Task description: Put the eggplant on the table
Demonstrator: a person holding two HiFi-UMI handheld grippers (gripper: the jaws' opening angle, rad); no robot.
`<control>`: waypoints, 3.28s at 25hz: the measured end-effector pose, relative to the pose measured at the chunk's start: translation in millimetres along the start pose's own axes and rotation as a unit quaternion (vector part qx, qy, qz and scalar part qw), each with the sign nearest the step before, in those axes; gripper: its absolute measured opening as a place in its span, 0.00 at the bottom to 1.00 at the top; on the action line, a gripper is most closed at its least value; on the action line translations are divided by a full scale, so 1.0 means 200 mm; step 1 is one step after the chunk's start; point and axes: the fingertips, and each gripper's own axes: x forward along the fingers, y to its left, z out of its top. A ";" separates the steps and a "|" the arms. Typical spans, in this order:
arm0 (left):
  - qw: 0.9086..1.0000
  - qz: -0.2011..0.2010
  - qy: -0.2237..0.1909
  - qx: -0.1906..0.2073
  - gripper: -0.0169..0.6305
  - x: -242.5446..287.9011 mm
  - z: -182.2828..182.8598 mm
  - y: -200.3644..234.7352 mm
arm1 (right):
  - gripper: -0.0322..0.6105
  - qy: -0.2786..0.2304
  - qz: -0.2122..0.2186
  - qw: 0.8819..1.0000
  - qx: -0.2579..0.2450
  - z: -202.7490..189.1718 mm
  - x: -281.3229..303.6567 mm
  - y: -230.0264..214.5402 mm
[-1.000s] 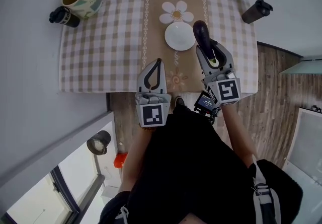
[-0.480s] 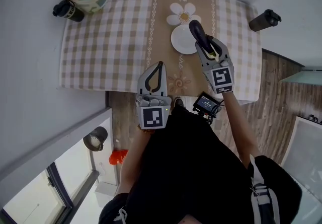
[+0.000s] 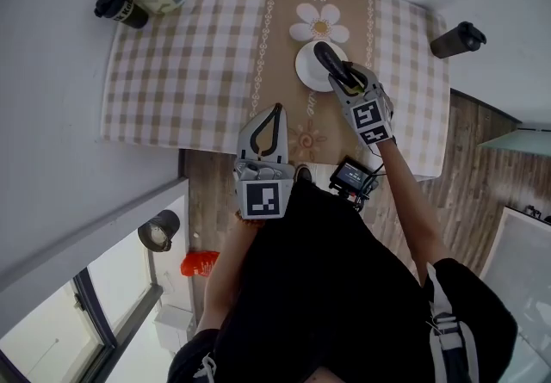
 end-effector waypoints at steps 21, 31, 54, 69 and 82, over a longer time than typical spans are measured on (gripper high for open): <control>1.000 0.016 0.006 0.013 0.03 -0.05 -0.01 0.03 | 0.32 0.083 0.037 0.996 -0.018 -0.27 0.22 0.05; 1.000 0.025 0.006 0.005 0.03 -0.06 -0.01 0.04 | 0.32 0.092 0.051 0.994 -0.007 -0.28 0.29 0.07; 1.000 0.016 0.006 0.008 0.03 -0.07 -0.03 0.03 | 0.33 0.101 0.058 0.993 0.026 -0.37 0.30 0.09; 1.000 -0.002 -0.006 0.005 0.03 -0.01 0.01 0.05 | 0.38 -0.011 0.042 0.998 0.038 0.09 0.06 0.06; 0.999 -0.036 -0.039 0.004 0.03 0.07 0.13 0.01 | 0.38 -0.123 0.019 0.990 0.061 0.57 -0.36 0.12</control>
